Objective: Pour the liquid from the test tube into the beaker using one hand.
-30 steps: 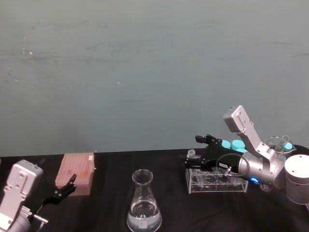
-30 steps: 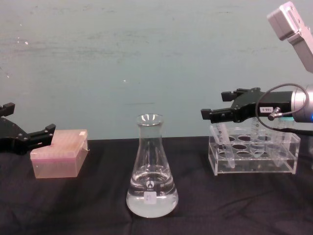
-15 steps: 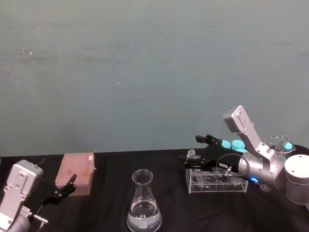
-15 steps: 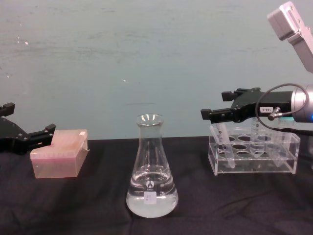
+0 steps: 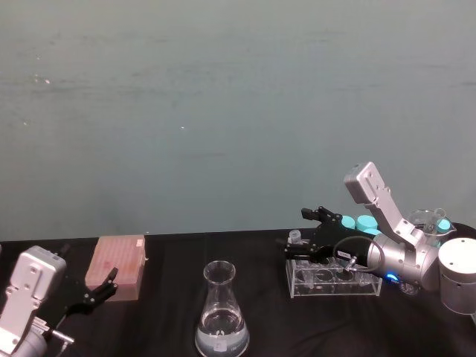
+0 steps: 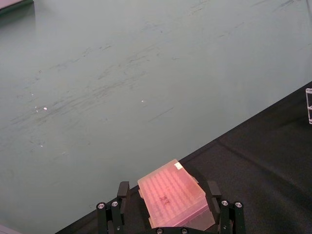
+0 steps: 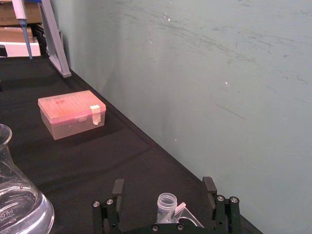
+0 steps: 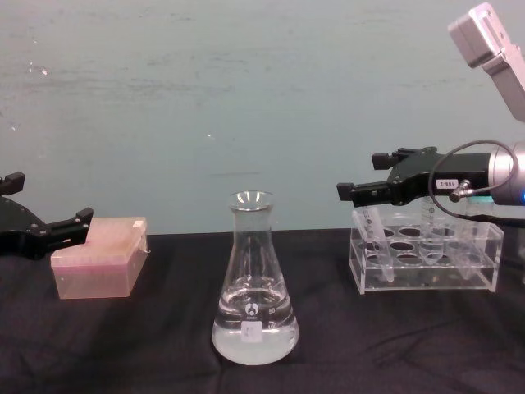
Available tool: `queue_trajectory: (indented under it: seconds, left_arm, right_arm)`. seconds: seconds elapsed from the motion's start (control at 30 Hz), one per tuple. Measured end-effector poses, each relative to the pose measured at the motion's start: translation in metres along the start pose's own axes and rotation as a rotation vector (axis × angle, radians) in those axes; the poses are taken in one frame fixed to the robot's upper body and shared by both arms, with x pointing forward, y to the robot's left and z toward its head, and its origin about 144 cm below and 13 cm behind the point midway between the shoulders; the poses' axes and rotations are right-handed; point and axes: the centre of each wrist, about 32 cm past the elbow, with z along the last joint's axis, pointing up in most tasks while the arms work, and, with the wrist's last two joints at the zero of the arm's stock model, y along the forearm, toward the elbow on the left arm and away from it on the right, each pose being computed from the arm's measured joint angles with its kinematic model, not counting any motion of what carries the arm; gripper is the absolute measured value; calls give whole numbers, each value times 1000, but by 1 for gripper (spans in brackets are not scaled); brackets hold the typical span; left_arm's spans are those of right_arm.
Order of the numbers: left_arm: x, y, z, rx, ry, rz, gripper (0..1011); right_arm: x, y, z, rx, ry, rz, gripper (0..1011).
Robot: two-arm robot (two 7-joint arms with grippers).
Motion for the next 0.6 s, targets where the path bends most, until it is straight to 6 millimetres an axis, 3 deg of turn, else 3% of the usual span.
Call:
queue_trajectory:
  seconds: [0.6]
  left_arm:
    - [0,0,0,0,0,0,1000]
  right_arm:
    - [0,0,0,0,0,0,1003]
